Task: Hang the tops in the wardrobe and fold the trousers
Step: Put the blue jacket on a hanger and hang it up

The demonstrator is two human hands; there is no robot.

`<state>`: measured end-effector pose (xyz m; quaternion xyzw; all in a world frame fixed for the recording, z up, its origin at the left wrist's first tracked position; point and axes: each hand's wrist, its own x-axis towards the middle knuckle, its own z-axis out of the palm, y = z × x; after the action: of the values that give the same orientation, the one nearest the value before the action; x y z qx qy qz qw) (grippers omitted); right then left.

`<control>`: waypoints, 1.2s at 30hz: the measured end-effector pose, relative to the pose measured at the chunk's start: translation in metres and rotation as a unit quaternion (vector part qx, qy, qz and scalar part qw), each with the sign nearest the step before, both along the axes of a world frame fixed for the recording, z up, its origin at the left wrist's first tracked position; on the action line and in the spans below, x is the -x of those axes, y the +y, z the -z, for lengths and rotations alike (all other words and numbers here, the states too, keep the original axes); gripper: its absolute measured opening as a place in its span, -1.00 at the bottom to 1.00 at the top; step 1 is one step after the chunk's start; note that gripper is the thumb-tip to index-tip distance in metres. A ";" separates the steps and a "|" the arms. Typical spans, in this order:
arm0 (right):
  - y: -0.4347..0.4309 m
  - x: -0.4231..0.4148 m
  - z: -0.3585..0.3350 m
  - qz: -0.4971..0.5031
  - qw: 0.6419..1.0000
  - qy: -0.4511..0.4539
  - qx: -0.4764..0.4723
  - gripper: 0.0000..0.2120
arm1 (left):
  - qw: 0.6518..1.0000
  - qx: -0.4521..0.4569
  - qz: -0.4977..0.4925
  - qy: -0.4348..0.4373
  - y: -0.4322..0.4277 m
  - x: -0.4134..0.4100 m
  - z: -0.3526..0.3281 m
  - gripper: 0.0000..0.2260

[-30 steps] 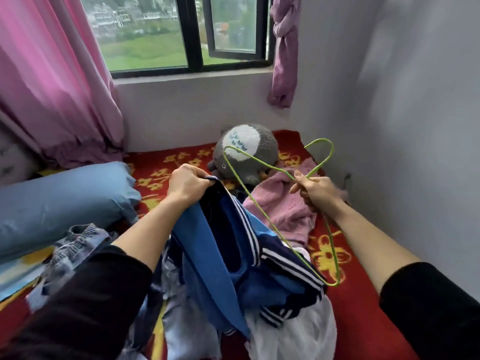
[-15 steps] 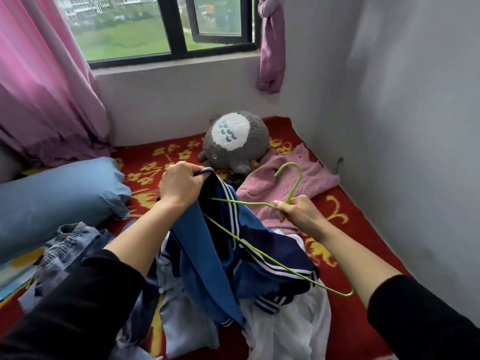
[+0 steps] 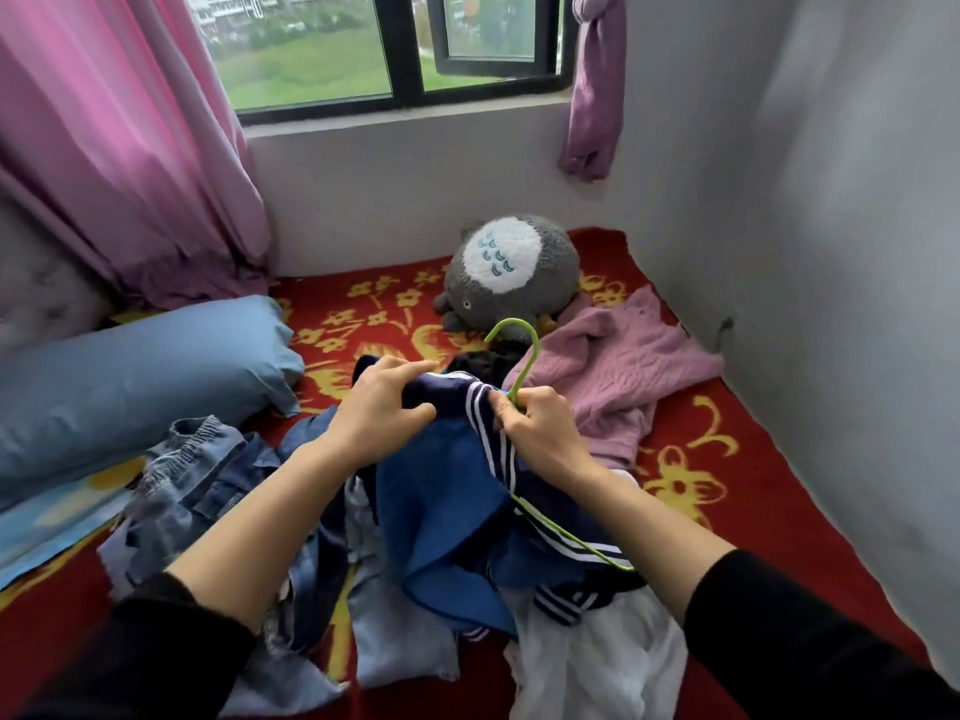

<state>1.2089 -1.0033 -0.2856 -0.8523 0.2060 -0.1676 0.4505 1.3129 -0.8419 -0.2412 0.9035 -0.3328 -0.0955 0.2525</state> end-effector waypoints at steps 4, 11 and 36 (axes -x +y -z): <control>0.015 0.007 -0.007 -0.062 0.996 -0.002 -0.061 -0.63 | 0.986 -0.076 0.064 -0.132 -0.001 -0.008 0.021 -0.68; -0.018 0.017 -0.002 -0.138 0.957 0.116 -0.228 -0.88 | 0.978 -0.030 0.164 -0.123 0.001 -0.012 0.018 -0.80; -0.119 0.045 0.048 0.173 0.924 0.312 0.136 -0.70 | 0.954 -0.044 0.056 -0.291 0.024 -0.015 0.014 -0.71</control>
<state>1.1637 -1.1226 -0.3337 -0.8656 0.4556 0.0054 0.2075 1.3282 -0.8181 -0.2557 0.8823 -0.4373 0.1435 0.0988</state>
